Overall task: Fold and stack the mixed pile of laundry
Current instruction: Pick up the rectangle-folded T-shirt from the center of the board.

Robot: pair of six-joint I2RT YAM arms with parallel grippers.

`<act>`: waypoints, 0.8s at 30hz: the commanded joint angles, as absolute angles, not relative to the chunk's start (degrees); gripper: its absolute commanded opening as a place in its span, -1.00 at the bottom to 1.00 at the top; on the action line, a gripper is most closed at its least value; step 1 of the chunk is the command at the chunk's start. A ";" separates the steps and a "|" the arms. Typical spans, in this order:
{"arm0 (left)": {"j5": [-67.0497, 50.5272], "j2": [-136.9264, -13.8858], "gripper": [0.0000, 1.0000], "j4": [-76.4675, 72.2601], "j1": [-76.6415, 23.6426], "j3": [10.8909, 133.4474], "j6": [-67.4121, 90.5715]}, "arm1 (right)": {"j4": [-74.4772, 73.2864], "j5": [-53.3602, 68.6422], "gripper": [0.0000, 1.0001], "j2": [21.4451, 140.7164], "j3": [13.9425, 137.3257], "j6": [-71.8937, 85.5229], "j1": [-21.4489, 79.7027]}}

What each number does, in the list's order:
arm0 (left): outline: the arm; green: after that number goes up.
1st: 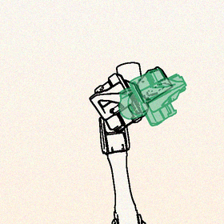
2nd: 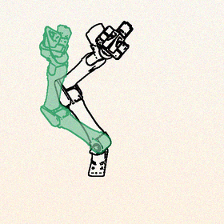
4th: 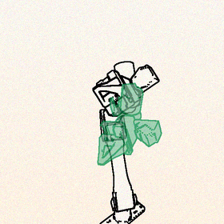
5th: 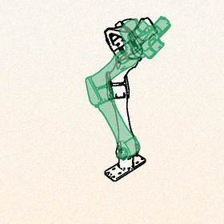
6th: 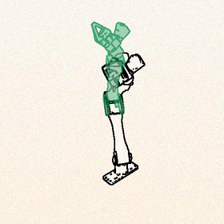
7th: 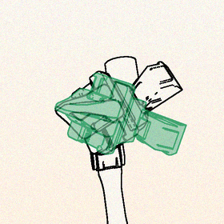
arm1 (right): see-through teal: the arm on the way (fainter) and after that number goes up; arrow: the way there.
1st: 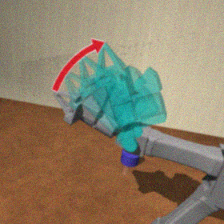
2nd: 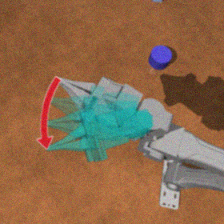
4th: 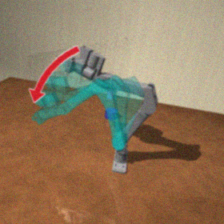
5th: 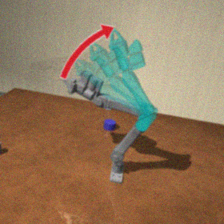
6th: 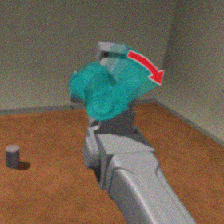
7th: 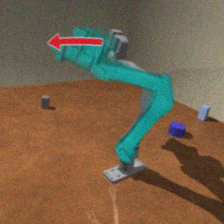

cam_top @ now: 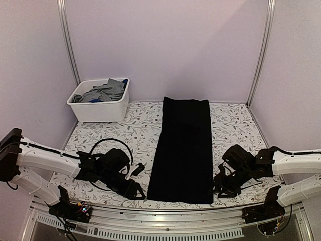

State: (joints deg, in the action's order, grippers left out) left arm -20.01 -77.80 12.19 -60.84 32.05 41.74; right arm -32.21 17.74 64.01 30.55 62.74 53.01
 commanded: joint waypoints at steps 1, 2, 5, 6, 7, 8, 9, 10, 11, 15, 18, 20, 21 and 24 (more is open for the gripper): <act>-24.47 -80.33 0.10 5.11 -59.73 31.44 43.52 | -28.64 19.19 0.06 64.52 28.02 66.53 54.59; -24.94 -81.08 0.10 4.46 -59.70 31.63 43.61 | -27.78 19.48 0.05 65.44 27.36 66.60 54.95; -26.08 -83.34 0.08 3.05 -59.74 32.29 43.61 | -24.34 20.59 0.04 67.21 24.86 67.96 56.42; -26.30 -84.00 0.08 2.67 -59.75 32.55 43.61 | -23.62 20.57 0.03 67.34 24.56 68.74 56.86; -26.64 -84.85 0.06 2.19 -59.71 32.72 43.61 | -22.90 20.61 0.02 67.34 24.12 69.26 57.27; -27.02 -85.51 0.05 1.68 -59.74 32.78 43.66 | -22.03 20.69 0.01 67.13 23.43 69.83 57.56; -27.18 -86.12 0.05 1.13 -59.75 32.83 43.80 | -20.95 20.85 0.00 66.71 22.65 70.52 57.83; -27.23 -86.90 0.05 0.94 -59.75 32.98 43.84 | -19.76 21.23 -0.02 66.44 21.76 71.61 58.16; -27.40 -87.65 0.04 0.95 -59.76 33.21 43.78 | -18.07 21.59 -0.04 66.29 20.77 72.35 58.44; -28.15 -90.42 -0.02 -2.09 -59.71 34.03 43.62 | -15.76 21.42 -0.07 66.96 19.32 74.43 59.28; -28.30 -91.53 -0.06 -2.73 -59.72 34.68 43.44 | -15.93 20.52 -0.10 67.19 19.15 74.27 59.31; -28.62 -92.38 -0.12 -3.04 -59.74 35.17 43.29 | -15.74 20.12 -0.17 67.15 18.84 74.51 59.29; -28.79 -92.82 -0.15 -3.14 -59.76 35.48 43.25 | -15.92 19.86 -0.21 67.15 18.91 74.53 59.26; -29.30 -94.20 -0.20 -3.25 -59.75 36.07 43.18 | -17.67 18.99 -0.24 66.99 19.22 74.53 59.27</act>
State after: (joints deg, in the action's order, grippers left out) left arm -28.86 -91.98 -2.76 -60.29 34.94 43.59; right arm -14.06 22.50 66.11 20.60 73.87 58.85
